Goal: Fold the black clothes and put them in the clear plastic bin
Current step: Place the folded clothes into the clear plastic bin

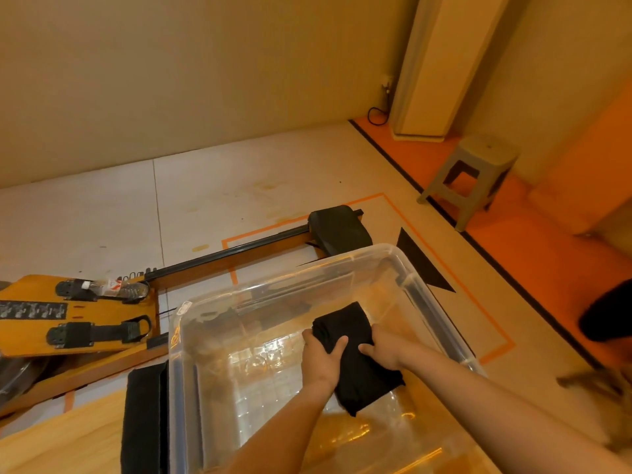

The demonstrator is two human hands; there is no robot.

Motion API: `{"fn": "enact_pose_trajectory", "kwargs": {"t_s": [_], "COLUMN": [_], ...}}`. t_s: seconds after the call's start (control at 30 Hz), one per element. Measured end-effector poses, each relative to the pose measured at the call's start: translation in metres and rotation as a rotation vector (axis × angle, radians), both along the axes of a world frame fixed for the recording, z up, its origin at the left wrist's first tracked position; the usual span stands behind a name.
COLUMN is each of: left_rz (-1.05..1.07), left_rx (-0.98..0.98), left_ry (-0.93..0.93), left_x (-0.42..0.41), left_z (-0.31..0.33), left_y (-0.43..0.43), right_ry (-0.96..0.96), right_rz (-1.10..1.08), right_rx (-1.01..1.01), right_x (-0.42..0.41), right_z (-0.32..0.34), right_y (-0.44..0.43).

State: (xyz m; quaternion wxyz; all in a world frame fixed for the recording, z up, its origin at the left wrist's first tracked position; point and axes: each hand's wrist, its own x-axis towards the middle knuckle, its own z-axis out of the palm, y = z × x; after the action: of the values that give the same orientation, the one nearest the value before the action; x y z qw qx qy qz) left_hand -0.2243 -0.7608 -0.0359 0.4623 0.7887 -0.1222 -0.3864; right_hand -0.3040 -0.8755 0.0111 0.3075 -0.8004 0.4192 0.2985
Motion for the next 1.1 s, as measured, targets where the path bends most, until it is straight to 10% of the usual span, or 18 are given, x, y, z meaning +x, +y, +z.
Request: {"fn": "enact_pose_trajectory", "kwargs": {"t_s": [0.5,1.1], "left_rz": [-0.029,-0.281], "left_rx": [-0.073,0.04], "left_ry": [0.295,0.021], "left_x": [0.008,0.008], "left_z": [-0.008,-0.011], "left_y": [0.015,0.0], "right_ry": [-0.1,0.008], "right_rz": [0.72,0.616], "right_rx": [-0.348,-0.307], "right_x": [-0.008,-0.004], "right_z": [0.0,-0.017], "right_y": [0.012,0.007]}}
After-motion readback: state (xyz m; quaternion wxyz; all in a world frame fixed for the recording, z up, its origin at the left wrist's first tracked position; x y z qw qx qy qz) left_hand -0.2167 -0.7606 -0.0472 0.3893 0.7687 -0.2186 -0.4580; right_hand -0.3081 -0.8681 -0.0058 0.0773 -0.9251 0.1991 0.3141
